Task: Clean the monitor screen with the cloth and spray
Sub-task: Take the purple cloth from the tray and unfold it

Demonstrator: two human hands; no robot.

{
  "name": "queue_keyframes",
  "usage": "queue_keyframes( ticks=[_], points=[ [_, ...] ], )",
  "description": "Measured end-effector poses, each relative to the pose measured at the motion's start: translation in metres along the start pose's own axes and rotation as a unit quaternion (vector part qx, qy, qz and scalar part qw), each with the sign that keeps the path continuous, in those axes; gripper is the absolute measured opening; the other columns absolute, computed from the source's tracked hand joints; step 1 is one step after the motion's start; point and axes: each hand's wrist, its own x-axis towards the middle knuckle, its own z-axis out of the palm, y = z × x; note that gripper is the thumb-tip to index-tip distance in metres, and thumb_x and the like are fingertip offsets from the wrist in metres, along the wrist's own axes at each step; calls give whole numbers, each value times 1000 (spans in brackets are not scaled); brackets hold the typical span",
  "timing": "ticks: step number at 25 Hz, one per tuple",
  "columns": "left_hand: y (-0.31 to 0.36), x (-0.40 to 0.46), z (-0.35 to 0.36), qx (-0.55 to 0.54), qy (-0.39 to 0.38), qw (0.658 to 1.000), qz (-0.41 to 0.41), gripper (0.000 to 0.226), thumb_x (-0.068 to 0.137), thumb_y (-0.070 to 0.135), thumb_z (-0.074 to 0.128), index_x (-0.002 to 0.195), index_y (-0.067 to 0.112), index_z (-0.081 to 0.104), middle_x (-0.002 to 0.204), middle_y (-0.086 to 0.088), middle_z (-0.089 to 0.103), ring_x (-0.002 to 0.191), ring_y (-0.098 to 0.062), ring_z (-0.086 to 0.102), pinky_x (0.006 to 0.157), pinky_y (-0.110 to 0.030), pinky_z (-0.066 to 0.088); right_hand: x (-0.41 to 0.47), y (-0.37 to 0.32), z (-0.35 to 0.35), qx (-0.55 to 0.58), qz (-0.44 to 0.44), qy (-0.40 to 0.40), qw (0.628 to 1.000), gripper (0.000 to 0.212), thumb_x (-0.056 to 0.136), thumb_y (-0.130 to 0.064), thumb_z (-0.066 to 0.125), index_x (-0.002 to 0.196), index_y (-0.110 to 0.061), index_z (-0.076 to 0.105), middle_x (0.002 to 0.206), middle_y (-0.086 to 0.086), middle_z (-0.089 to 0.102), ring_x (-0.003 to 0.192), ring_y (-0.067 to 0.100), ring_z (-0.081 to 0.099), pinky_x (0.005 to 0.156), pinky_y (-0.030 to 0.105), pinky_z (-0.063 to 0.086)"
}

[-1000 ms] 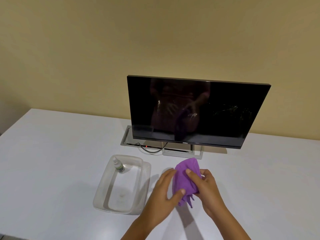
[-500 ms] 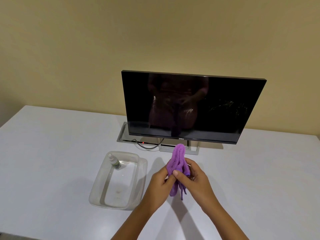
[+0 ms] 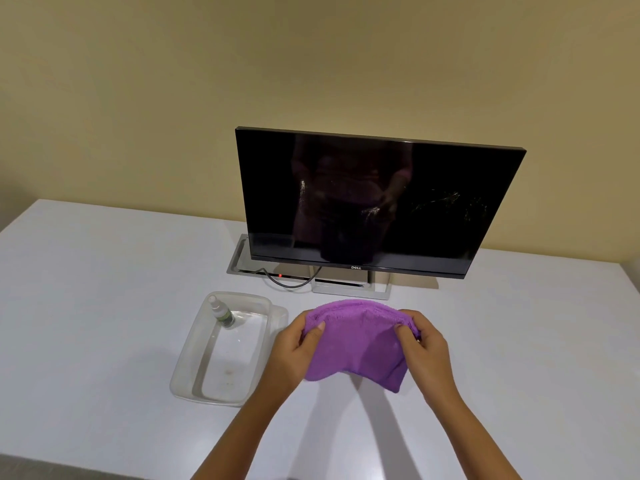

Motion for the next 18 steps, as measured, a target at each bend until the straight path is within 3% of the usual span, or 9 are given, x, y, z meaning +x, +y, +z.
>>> queue_keyframes(
  ticks=[5, 8, 10, 15, 18],
  points=[
    [-22, -9, -3, 11, -5, 1000, -19, 18, 94, 28, 54, 107, 24, 65, 96, -2, 72, 91, -17, 67, 81, -31, 56, -2, 11, -20, -47, 21, -29, 998, 26, 90, -4, 53, 98, -28, 58, 85, -1, 65, 62, 13, 51, 56, 19, 44],
    [-37, -8, -5, 35, 2, 998, -49, 13, 94, 30, 54, 101, 28, 65, 91, 1, 72, 86, -14, 68, 77, -27, 58, 3, 21, -19, -94, 60, -78, 991, 18, 94, -9, 51, 95, -26, 58, 90, -4, 64, 73, 13, 58, 59, 18, 47],
    [-50, -2, -9, 88, 7, 994, -68, 10, 95, 29, 53, 98, 30, 63, 91, 2, 70, 83, -12, 67, 75, -23, 57, 11, 32, -10, -119, 78, -112, 983, 19, 94, -9, 48, 91, -21, 62, 91, -4, 64, 80, 12, 60, 62, 17, 48],
    [-92, 28, -7, 237, 4, 962, -139, 22, 97, 22, 51, 108, 5, 61, 100, -14, 68, 92, -28, 63, 83, -34, 51, 35, 74, 27, -200, 120, -141, 962, 17, 93, -4, 48, 104, -9, 59, 103, 6, 63, 83, 15, 56, 64, 16, 42],
    [-102, 48, -2, 313, 5, 936, -162, 21, 98, 23, 48, 108, 8, 58, 102, -11, 68, 93, -26, 63, 85, -33, 51, 48, 91, 38, -236, 115, -129, 956, 18, 92, 0, 48, 105, -6, 59, 107, 12, 65, 84, 17, 54, 71, 21, 39]
  ],
)
